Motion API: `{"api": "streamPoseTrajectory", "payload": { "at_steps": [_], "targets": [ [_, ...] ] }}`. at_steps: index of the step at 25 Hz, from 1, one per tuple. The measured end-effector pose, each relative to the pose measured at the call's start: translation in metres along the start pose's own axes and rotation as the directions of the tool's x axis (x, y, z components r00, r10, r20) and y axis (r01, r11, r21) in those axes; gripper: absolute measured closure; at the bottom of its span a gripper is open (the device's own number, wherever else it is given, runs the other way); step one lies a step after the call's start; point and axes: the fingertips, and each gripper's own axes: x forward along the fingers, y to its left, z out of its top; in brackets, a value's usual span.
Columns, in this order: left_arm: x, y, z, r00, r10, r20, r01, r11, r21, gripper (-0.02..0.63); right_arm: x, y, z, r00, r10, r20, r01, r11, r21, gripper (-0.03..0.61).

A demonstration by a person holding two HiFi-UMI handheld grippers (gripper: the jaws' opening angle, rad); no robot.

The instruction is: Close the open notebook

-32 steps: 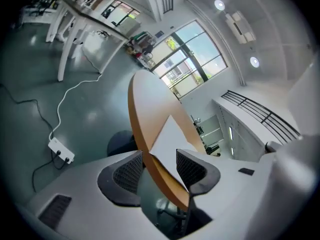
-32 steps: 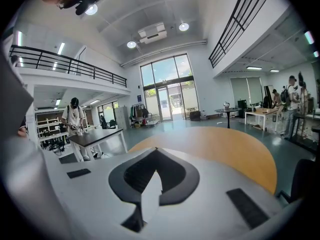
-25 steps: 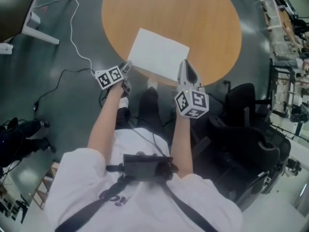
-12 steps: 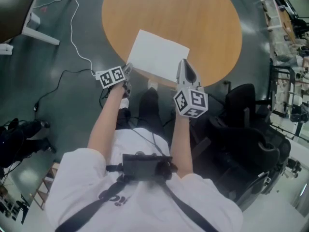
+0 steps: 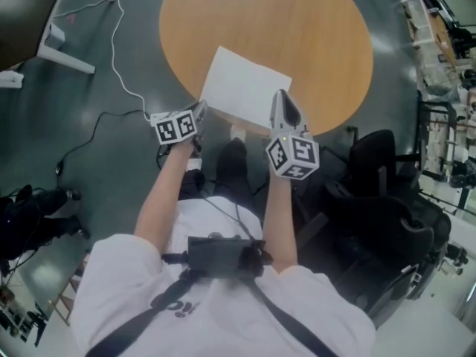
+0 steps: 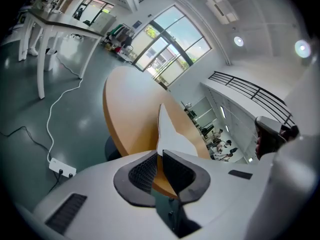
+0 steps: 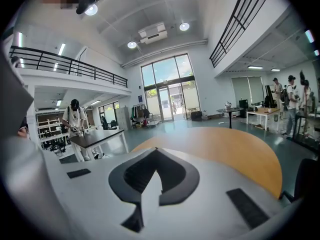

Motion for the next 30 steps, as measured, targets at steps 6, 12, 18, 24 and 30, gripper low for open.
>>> {"api": "streamPoseTrajectory", "payload": {
  "at_steps": [6, 12, 18, 24, 30],
  "targets": [
    [-0.007, -0.035, 0.004, 0.999, -0.044, 0.024, 0.041, 0.993, 0.115, 0.581, -0.003, 0.000, 0.002, 1.000, -0.010, 0.011, 0.010, 1.000, 0.006, 0.555],
    [-0.005, -0.085, -0.007, 0.990, -0.134, -0.034, 0.138, 0.957, 0.255, 0.583, -0.011, -0.009, 0.004, 0.999, -0.034, 0.025, 0.033, 0.999, 0.014, 0.555],
    [0.003, -0.140, -0.024, 0.972, -0.200, -0.123, 0.234, 0.885, 0.403, 0.583, -0.023, -0.024, 0.004, 0.997, -0.070, 0.040, 0.069, 0.997, 0.033, 0.555],
    [0.021, -0.178, -0.043, 0.949, -0.225, -0.220, 0.306, 0.822, 0.481, 0.581, -0.039, -0.041, 0.001, 0.992, -0.120, 0.048, 0.118, 0.992, 0.053, 0.555],
    [0.048, -0.196, -0.074, 0.925, -0.225, -0.306, 0.355, 0.796, 0.489, 0.581, -0.061, -0.070, -0.003, 0.980, -0.191, 0.052, 0.187, 0.979, 0.077, 0.555]
  ]
}}
